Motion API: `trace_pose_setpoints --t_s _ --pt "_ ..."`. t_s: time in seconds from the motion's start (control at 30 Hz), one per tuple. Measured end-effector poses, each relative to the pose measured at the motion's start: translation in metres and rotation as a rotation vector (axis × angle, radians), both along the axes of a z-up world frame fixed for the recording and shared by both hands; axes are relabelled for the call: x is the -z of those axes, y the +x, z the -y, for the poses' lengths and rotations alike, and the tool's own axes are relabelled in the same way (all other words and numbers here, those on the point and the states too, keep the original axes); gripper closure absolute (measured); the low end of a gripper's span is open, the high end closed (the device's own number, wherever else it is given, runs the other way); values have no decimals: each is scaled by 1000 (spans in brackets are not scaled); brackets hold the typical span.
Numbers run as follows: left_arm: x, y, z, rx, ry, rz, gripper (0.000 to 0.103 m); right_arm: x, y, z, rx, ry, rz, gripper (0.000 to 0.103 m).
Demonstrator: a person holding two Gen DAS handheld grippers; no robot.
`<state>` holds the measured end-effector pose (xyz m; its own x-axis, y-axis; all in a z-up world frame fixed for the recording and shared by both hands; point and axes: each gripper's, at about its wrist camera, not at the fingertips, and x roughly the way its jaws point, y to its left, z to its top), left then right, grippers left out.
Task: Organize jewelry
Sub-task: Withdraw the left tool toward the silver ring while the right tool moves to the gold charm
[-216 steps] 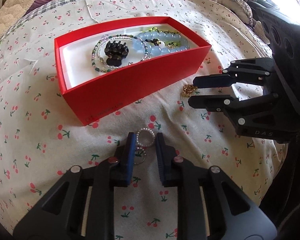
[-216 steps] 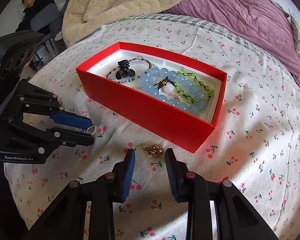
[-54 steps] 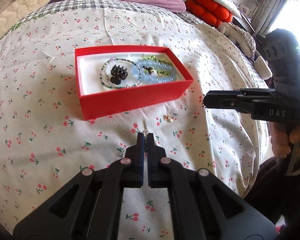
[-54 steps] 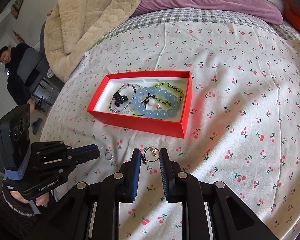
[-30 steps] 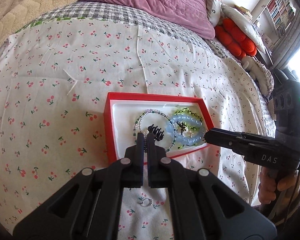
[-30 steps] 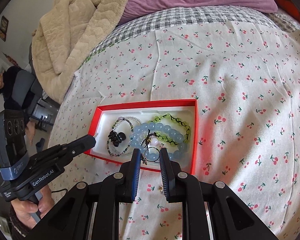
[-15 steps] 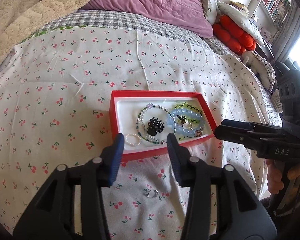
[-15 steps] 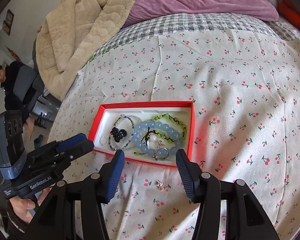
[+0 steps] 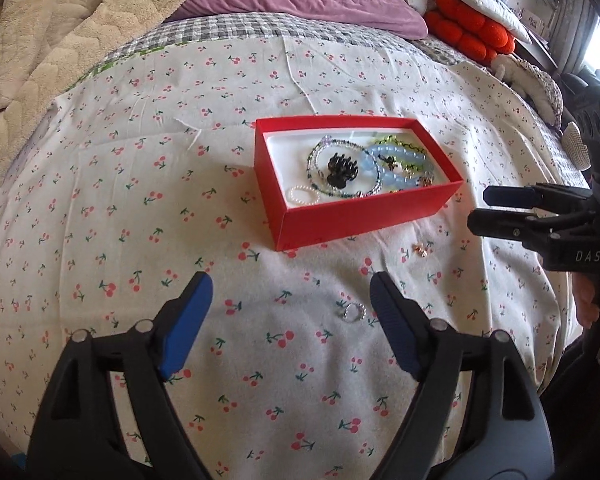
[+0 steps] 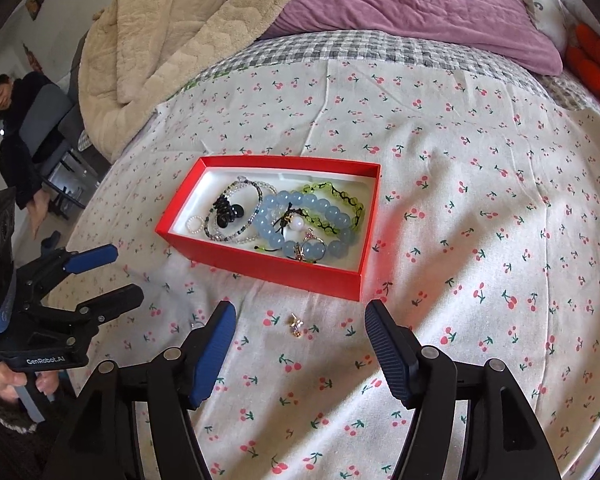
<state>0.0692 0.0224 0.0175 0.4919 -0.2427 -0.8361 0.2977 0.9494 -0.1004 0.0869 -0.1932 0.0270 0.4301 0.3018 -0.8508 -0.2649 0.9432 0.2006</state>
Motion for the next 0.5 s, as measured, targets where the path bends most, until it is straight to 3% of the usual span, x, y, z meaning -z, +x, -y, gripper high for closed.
trace_pose_setpoints --t_s 0.5 --pt "33 -25 17 70 74 -45 19 31 -17 1 -16 -63 18 31"
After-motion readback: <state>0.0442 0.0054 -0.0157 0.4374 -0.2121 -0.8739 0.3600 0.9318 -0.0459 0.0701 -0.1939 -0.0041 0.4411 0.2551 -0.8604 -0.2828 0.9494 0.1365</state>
